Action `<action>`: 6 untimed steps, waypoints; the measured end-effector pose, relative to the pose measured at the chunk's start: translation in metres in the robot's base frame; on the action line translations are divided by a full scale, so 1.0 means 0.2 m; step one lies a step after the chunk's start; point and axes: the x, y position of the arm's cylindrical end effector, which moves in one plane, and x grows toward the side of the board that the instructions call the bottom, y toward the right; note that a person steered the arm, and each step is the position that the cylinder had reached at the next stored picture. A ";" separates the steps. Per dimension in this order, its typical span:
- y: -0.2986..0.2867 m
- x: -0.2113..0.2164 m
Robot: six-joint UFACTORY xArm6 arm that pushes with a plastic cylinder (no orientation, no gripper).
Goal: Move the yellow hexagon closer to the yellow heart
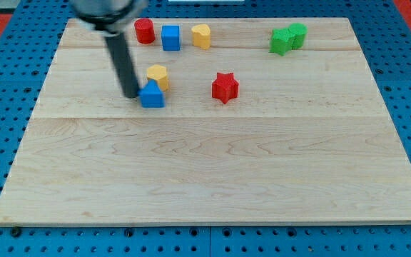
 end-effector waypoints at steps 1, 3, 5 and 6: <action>0.01 -0.17; 0.26 -0.17; 0.33 -0.32; 0.39 -0.18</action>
